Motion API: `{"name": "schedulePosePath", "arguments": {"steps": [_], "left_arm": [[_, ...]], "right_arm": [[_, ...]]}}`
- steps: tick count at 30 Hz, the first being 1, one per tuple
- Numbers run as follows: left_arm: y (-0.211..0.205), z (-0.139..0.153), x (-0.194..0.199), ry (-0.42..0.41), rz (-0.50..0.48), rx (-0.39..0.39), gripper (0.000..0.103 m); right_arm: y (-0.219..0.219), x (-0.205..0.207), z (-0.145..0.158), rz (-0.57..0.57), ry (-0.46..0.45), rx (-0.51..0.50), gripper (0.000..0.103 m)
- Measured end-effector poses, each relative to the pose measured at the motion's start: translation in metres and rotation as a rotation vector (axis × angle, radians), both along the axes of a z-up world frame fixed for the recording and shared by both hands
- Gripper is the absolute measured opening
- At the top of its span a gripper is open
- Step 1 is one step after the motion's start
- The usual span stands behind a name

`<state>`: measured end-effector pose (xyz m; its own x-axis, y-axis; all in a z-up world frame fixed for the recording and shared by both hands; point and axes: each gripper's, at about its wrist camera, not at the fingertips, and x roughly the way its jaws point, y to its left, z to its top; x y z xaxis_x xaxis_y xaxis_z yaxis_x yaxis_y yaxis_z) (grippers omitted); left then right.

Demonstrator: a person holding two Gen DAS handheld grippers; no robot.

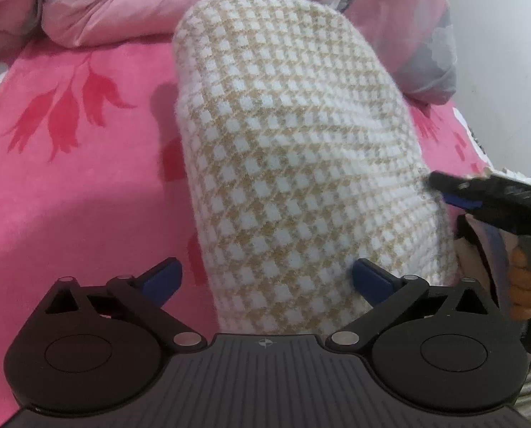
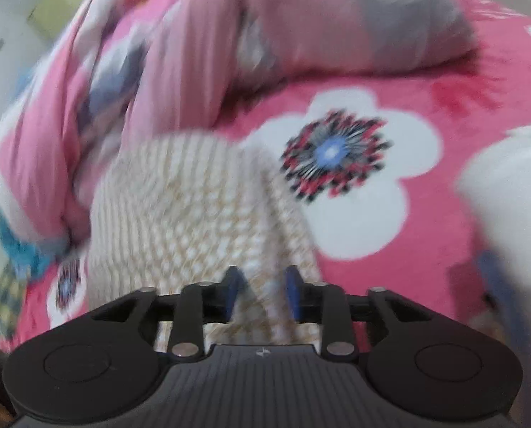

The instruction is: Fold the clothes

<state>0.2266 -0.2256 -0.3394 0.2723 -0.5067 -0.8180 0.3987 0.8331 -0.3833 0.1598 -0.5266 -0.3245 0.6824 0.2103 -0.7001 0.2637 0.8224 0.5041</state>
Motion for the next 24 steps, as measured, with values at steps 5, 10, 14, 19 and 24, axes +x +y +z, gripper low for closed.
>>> {"name": "schedulePosePath", "arguments": {"steps": [5,10,14,19,24], "left_arm": [[0.003,-0.006,0.004,0.002,-0.049,0.008,0.103],[0.01,-0.009,0.01,0.016,-0.09,0.018,0.103],[0.012,-0.012,0.011,0.031,-0.1,-0.002,0.103],[0.001,-0.014,0.001,0.024,-0.076,0.014,0.103],[-0.005,-0.012,-0.007,-0.004,-0.047,0.038,0.103]], "right_arm": [[-0.004,0.008,-0.023,0.042,0.095,0.099,0.04],[0.005,0.009,-0.026,0.054,0.098,0.163,0.016],[0.007,0.003,-0.033,0.062,0.082,0.137,0.015],[0.0,0.0,-0.033,0.036,0.113,0.039,0.044],[0.022,-0.013,0.042,0.055,-0.012,-0.191,0.033]]}}
